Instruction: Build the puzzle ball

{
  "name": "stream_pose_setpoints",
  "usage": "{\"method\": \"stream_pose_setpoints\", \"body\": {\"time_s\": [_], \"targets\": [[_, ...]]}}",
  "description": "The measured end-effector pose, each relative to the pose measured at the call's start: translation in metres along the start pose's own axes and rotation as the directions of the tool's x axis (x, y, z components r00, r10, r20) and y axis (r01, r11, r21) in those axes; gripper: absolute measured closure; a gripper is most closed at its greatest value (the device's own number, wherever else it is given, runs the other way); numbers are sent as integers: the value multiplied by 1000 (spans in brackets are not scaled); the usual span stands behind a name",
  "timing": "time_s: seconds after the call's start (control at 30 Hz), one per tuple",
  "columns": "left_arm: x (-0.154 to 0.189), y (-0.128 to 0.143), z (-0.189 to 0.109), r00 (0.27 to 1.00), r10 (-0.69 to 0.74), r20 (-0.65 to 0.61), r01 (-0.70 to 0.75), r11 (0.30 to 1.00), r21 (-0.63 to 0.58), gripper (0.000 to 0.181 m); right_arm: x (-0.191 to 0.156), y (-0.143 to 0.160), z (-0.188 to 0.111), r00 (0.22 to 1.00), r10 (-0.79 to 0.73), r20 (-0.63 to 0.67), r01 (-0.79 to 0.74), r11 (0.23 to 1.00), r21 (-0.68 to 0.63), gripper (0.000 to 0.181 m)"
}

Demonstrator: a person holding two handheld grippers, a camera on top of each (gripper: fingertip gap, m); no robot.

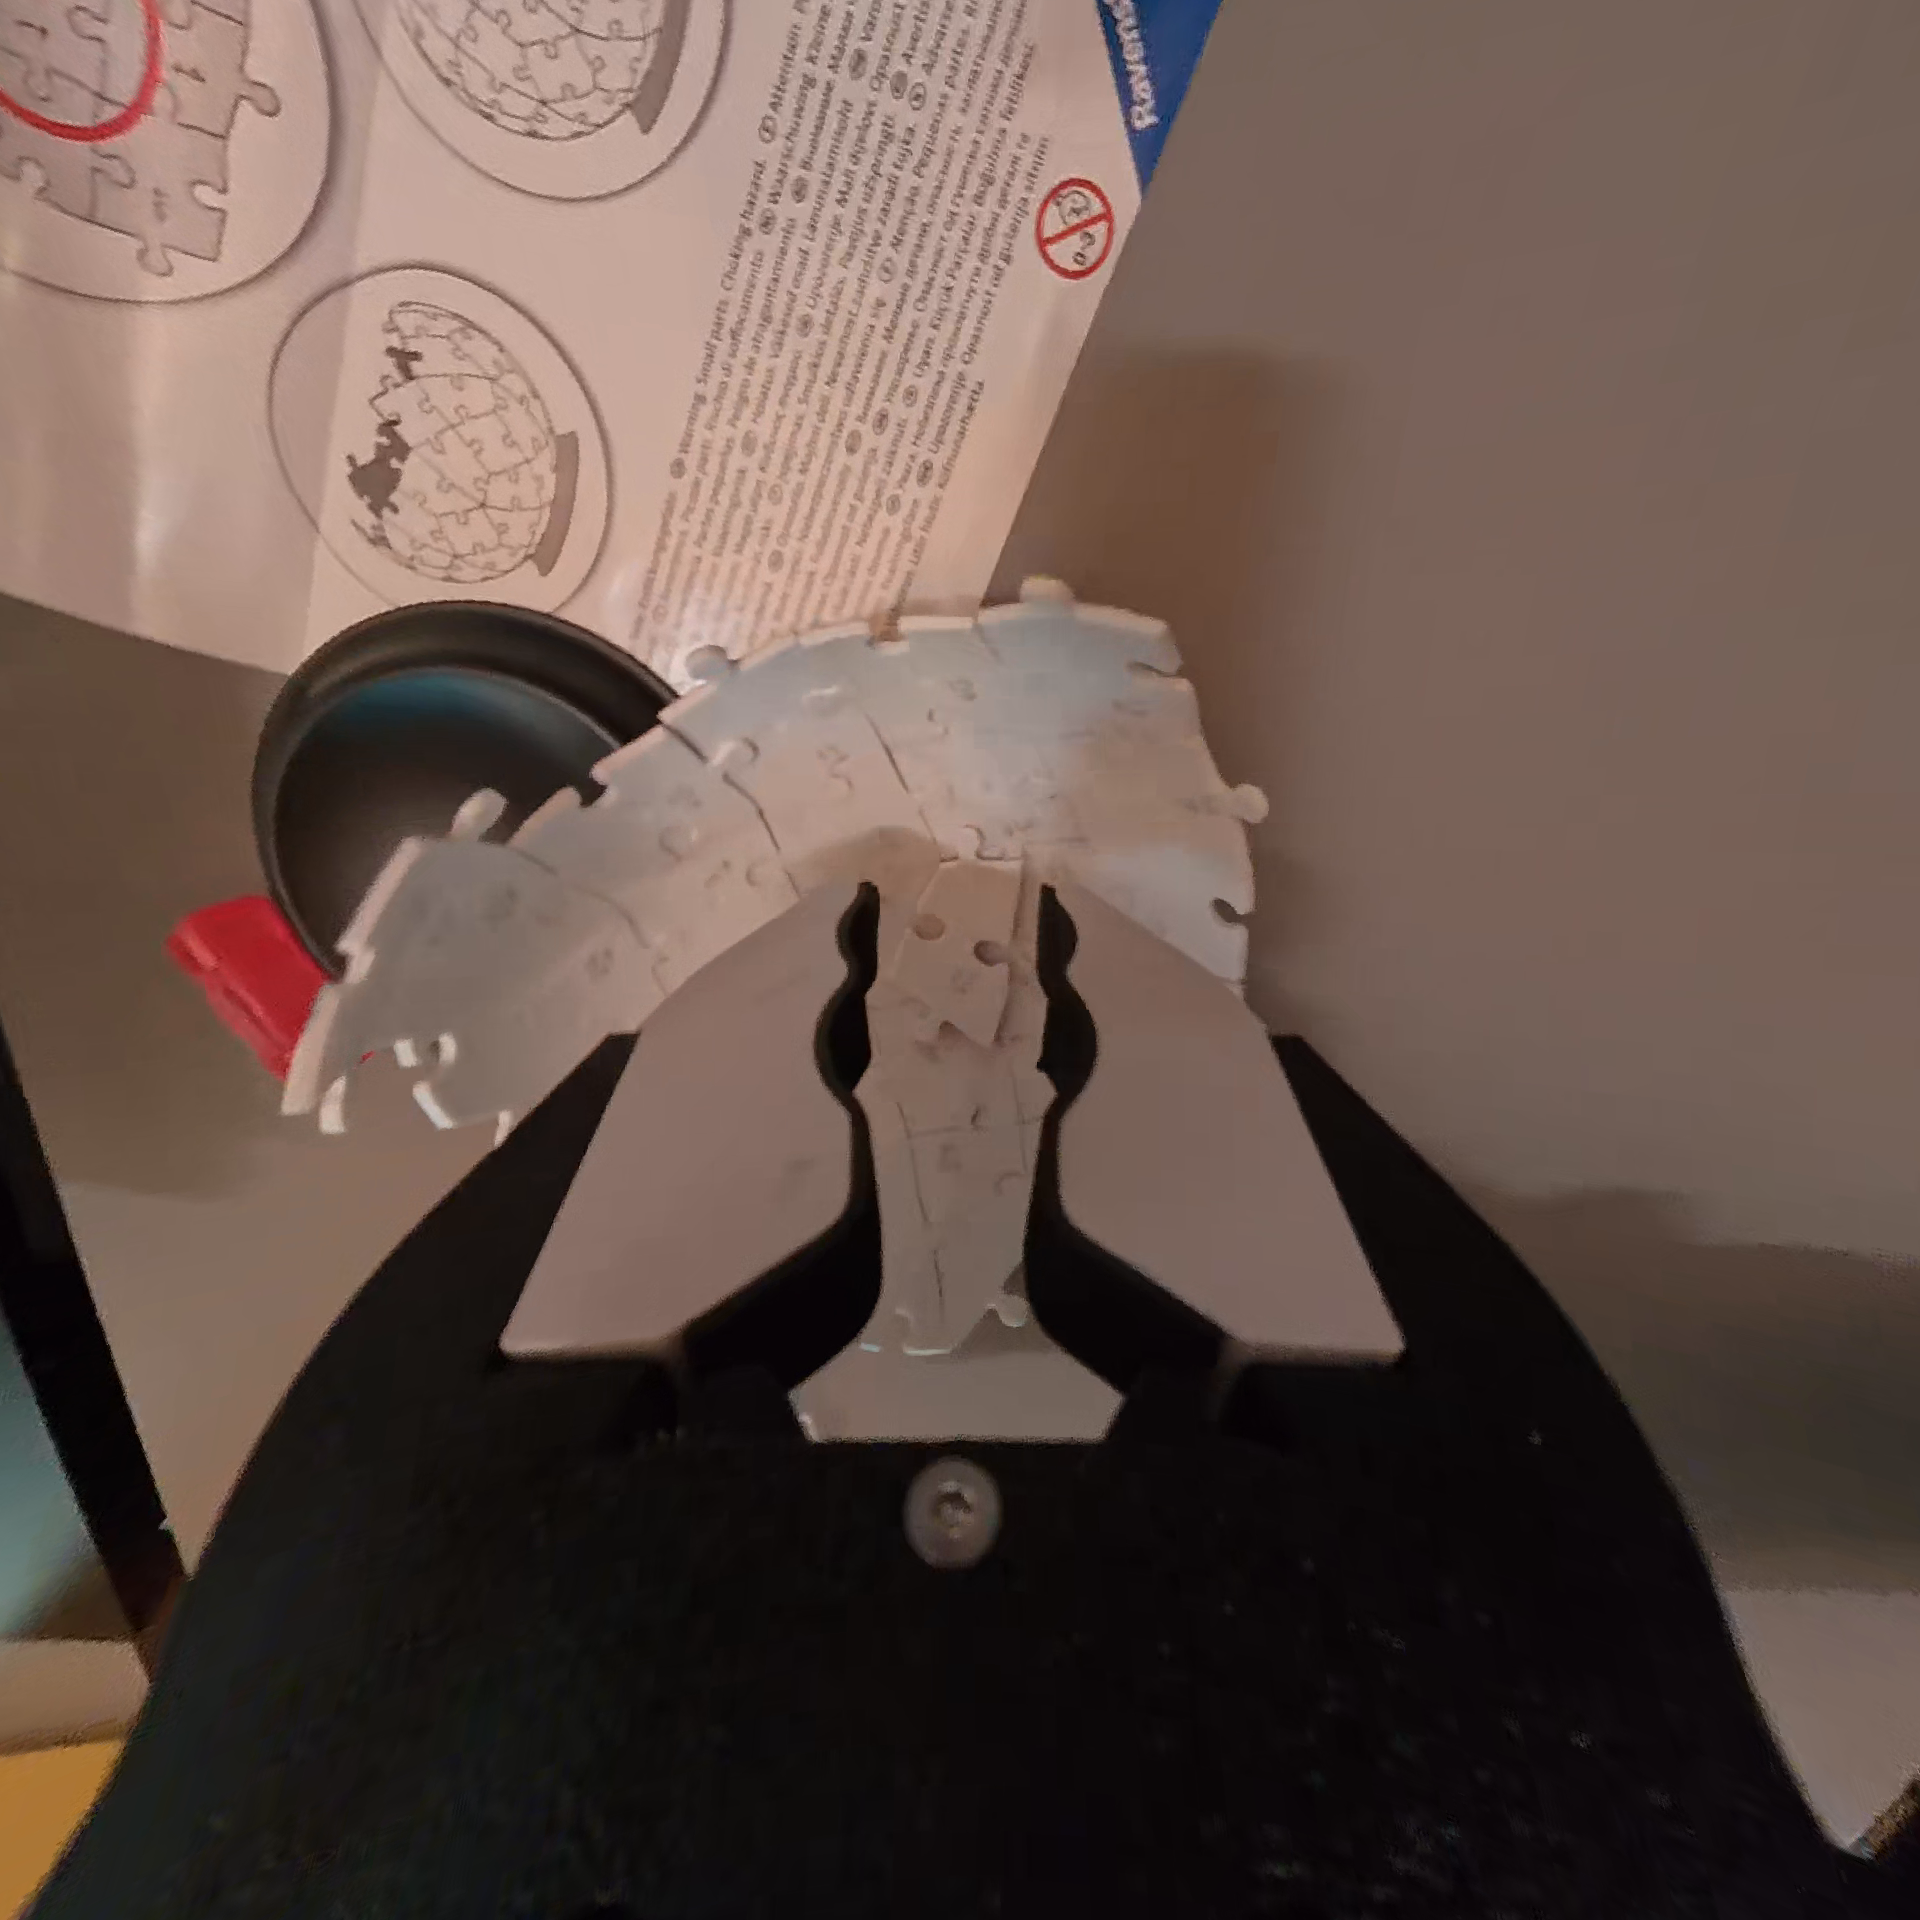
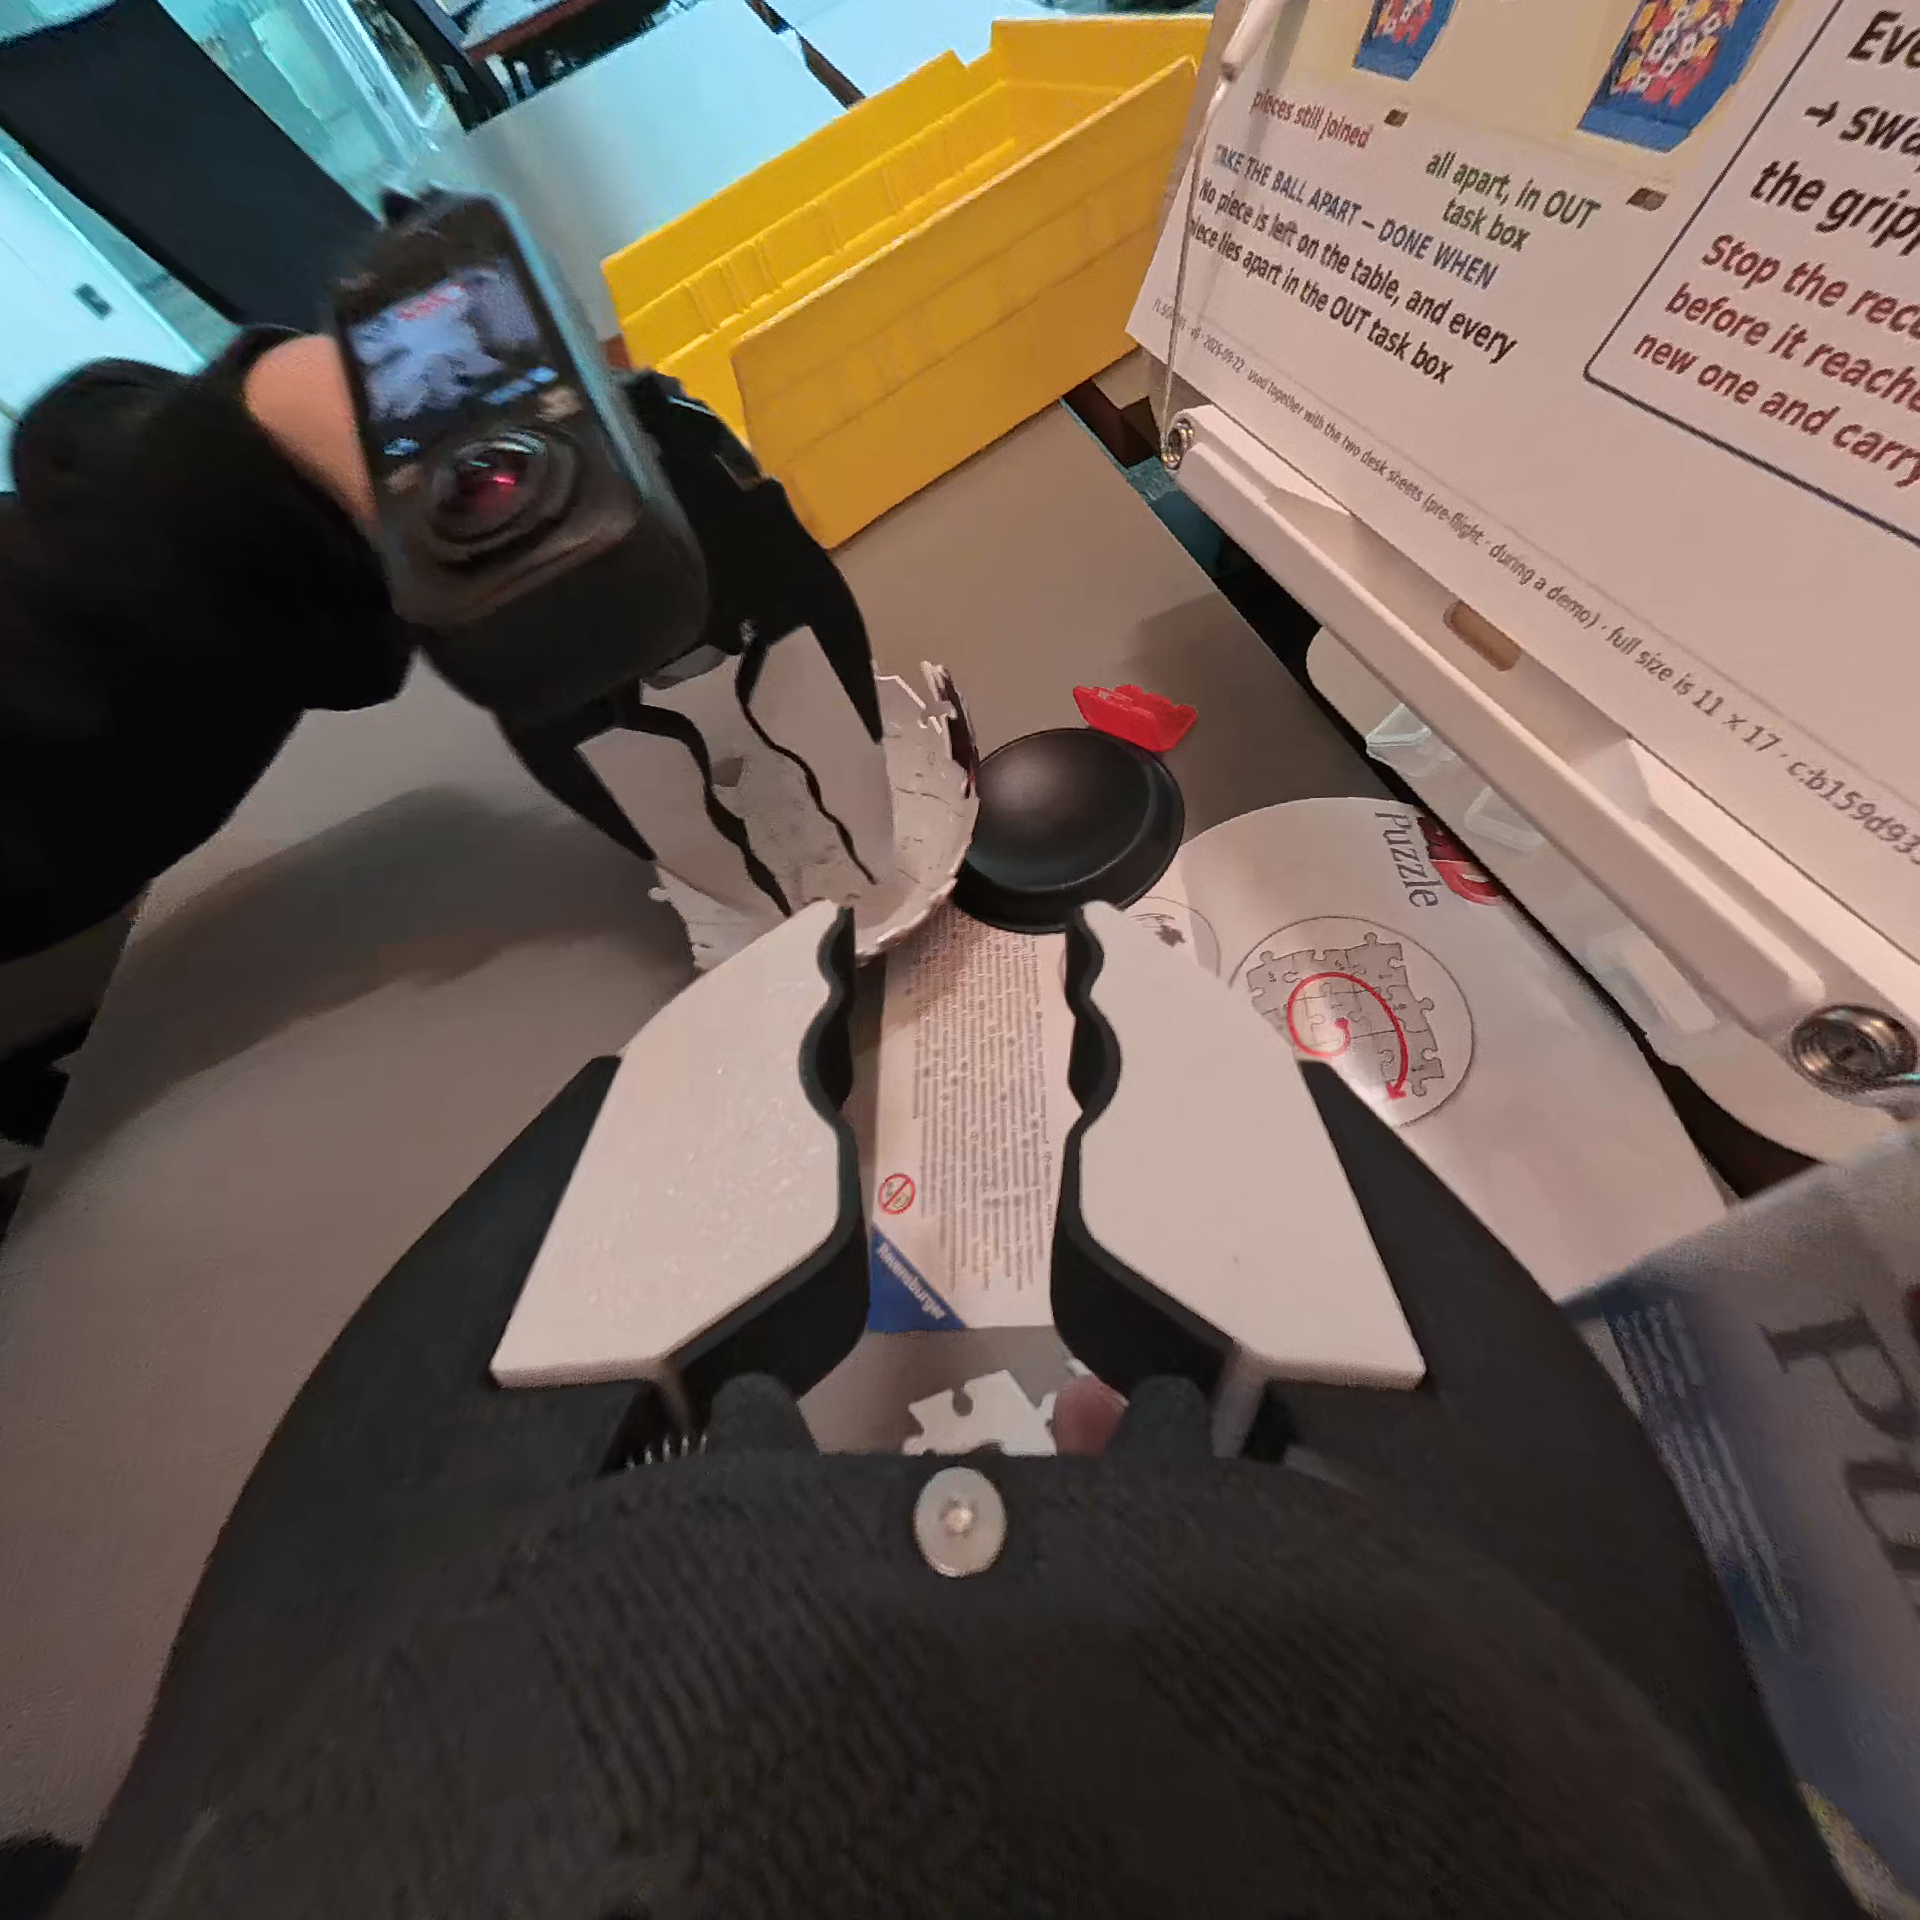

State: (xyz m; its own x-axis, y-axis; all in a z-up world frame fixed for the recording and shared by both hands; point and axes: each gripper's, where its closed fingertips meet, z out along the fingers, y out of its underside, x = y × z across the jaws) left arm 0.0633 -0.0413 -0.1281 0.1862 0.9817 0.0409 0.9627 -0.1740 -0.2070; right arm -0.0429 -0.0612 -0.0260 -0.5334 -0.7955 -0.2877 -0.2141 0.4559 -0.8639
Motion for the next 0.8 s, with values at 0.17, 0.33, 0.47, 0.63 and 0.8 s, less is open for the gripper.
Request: {"method": "stream_pose_setpoints", "body": {"time_s": [0.17,0.33,0.47,0.63,0.8], "targets": [[5,4,6,998,63,-24,-63,998,-9,155,-9,-18,-35,1000,-26,7,26,994,106,142],[5,6,10,997,77,-23,-77,997,-28,159,-19,-21,-69,999,-39,-26,42,992,119,139],[6,7,11,997,69,-29,-70,997,-36,162,-24,-22,-88,994,-65,-88,74,992,102,135],[6,7,11,999,47,-27,-48,999,-23,163,-28,-31,-97,988,-95,-119,112,984,138,135],[6,7,10,999,31,-10,-31,999,-14,163,-25,-30,-93,989,-87,-122,103,986,131,135]]}}
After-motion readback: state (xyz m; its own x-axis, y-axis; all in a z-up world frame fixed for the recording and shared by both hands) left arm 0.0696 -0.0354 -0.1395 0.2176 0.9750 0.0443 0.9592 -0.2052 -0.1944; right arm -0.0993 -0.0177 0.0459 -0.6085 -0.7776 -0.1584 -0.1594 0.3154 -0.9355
